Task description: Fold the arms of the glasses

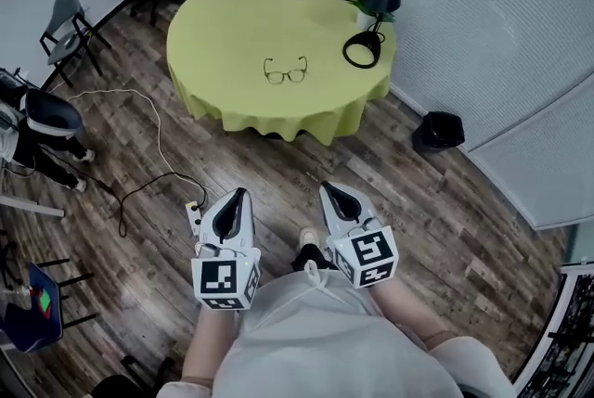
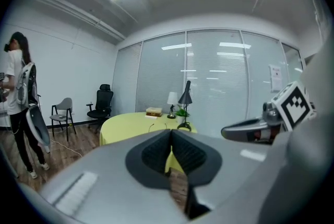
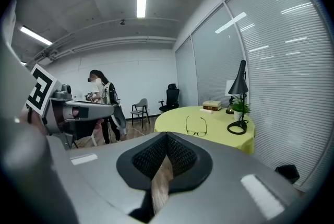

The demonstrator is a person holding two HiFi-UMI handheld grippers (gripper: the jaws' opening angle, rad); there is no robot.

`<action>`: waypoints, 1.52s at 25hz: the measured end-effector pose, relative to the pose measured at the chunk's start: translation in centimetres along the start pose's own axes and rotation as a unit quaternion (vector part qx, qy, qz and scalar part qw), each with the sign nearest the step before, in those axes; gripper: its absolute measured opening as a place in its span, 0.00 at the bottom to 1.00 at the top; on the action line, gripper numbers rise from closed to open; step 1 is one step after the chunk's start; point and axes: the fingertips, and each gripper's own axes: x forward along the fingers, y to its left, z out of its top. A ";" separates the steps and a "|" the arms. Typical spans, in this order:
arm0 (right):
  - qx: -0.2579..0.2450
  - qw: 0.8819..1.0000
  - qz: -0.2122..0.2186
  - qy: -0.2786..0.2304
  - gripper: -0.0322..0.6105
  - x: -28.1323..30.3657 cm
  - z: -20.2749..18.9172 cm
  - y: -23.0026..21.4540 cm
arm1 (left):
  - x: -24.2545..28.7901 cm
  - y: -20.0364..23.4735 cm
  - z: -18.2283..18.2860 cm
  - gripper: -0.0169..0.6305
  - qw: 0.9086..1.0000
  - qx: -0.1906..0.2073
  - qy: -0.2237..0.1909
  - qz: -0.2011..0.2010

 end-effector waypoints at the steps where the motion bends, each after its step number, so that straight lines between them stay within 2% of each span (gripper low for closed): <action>1: 0.000 1.000 0.003 0.000 0.05 0.8 0.5 -1.6 | 1.6 -0.3 0.5 0.04 1.000 0.001 0.001 0.005; 8: -0.003 1.000 0.022 0.010 0.05 5.8 2.4 -11.0 | 10.9 -2.0 1.7 0.04 0.999 -0.011 0.014 0.033; 15: -0.005 0.999 0.041 0.021 0.05 9.7 2.9 -14.6 | 15.6 -1.7 1.3 0.04 0.998 -0.017 0.036 0.046; 23: -0.012 0.998 0.047 0.030 0.05 14.6 3.3 -15.8 | 20.7 1.2 0.6 0.04 0.997 -0.030 0.050 0.043; 33: -0.007 0.998 0.008 0.063 0.05 25.2 4.7 -20.7 | 31.5 7.9 0.8 0.04 0.997 -0.035 0.068 0.020; 38: 0.020 0.995 -0.006 0.098 0.05 31.6 4.5 -23.2 | 37.7 11.4 0.2 0.04 0.995 -0.037 0.092 0.003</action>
